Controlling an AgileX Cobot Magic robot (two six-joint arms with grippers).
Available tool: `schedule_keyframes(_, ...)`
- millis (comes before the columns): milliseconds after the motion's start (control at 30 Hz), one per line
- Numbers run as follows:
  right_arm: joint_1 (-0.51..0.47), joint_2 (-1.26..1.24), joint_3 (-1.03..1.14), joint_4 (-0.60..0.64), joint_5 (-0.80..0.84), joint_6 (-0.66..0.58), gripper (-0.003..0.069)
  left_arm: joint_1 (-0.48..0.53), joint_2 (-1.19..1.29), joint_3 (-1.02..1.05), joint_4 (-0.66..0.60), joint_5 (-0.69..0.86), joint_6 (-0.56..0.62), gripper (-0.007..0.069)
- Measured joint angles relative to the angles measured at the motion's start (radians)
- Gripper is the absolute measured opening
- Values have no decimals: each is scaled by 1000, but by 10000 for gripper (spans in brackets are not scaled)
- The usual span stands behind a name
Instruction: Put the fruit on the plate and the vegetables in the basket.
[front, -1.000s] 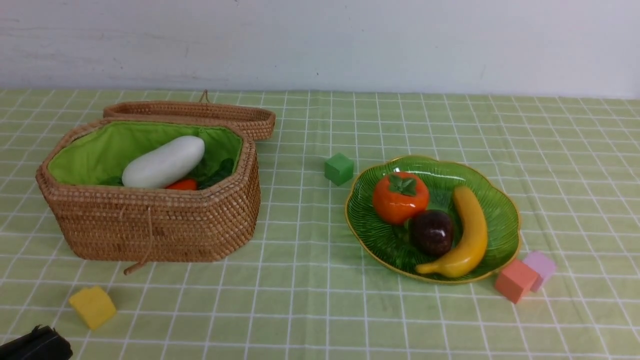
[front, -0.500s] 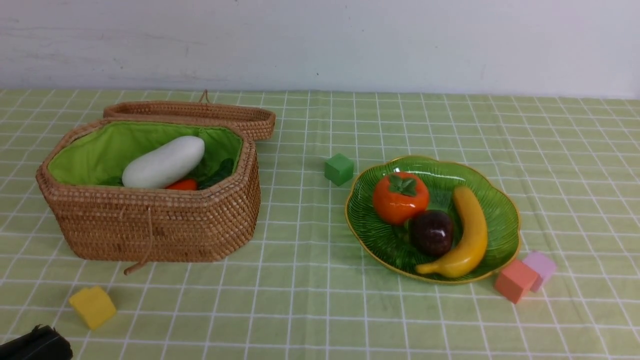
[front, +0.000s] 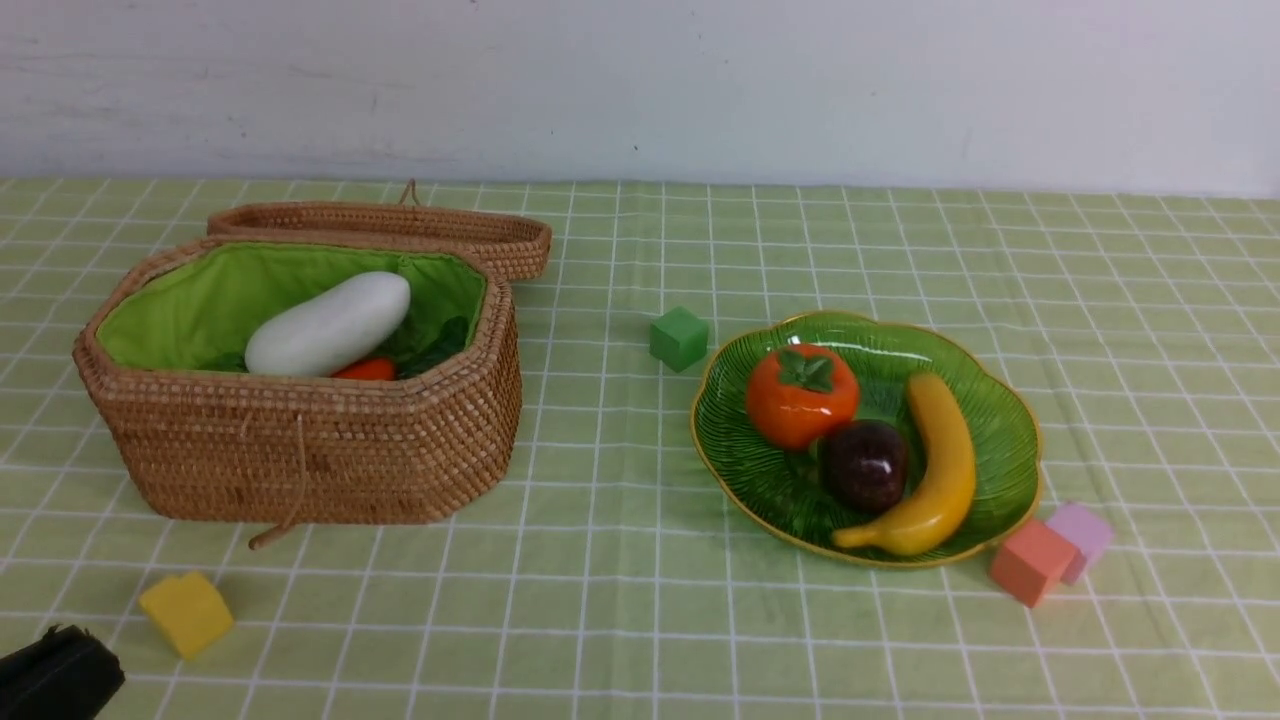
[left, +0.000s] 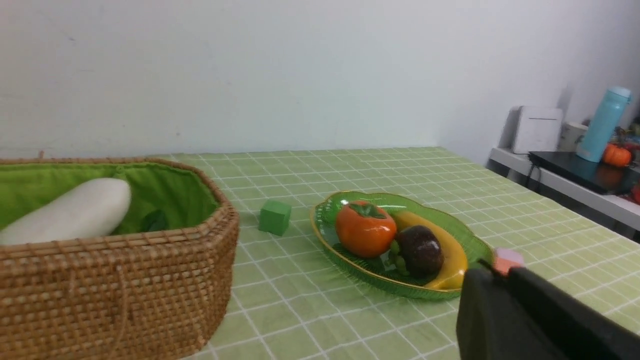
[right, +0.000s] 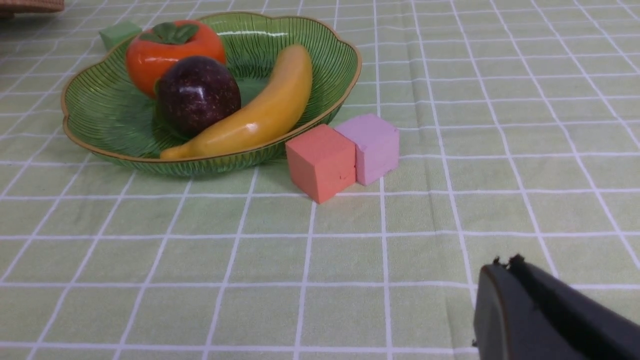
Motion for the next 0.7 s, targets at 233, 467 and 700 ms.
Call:
schedule_keyframes(233,0,0,0,0,0,0,5,361,-54,133,-104,-36,60,-13)
schedule_keyframes(467,0,0,0,1,1,0,13,524,-62,226,-161,90,66,-13)
schedule_keyframes(700,0,0,0,1,1,0,20,529,-62,229,-166,192,66,-13)
